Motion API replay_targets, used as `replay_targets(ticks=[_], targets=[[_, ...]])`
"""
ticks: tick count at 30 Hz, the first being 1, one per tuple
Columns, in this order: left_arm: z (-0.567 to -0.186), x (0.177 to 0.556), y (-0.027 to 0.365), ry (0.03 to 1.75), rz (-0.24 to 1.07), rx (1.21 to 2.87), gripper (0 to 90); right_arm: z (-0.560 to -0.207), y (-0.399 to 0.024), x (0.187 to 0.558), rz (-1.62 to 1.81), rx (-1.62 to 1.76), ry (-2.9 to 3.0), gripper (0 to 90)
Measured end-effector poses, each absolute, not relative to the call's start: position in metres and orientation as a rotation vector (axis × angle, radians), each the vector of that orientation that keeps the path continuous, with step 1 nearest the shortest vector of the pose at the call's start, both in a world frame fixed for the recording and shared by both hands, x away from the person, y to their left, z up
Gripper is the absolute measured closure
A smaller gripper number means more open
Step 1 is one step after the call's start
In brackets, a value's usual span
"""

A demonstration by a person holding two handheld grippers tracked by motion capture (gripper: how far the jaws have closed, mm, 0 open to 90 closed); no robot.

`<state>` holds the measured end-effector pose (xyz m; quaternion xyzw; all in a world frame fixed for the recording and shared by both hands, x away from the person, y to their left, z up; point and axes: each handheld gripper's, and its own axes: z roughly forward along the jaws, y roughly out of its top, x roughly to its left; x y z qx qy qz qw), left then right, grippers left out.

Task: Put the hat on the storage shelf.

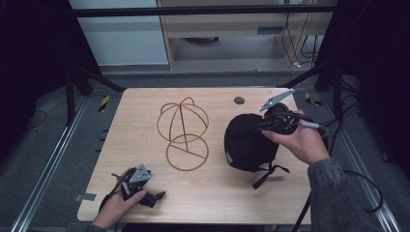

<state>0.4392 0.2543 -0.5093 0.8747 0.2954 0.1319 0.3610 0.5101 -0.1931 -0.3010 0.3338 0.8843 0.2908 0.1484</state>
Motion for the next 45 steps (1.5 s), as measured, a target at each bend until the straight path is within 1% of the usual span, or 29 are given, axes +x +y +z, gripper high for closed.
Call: replay_targets(ticks=[10,21,35,45], targets=[[-0.509,0.439,0.254,0.762,0.339,2.254,0.0,-0.275,-0.192,0.498,0.907,0.913,2.492,73.0],[-0.509,0.439,0.254,0.762,0.34,2.254,0.0,-0.261,-0.191,0.49,0.943,0.896,2.449,73.3],[-0.509,0.439,0.254,0.763,0.34,2.253,0.0,-0.24,-0.192,0.471,1.088,0.845,2.365,73.4],[-0.509,0.439,0.254,0.762,0.34,2.254,0.0,-0.226,-0.188,0.465,1.172,0.825,2.313,73.5]])
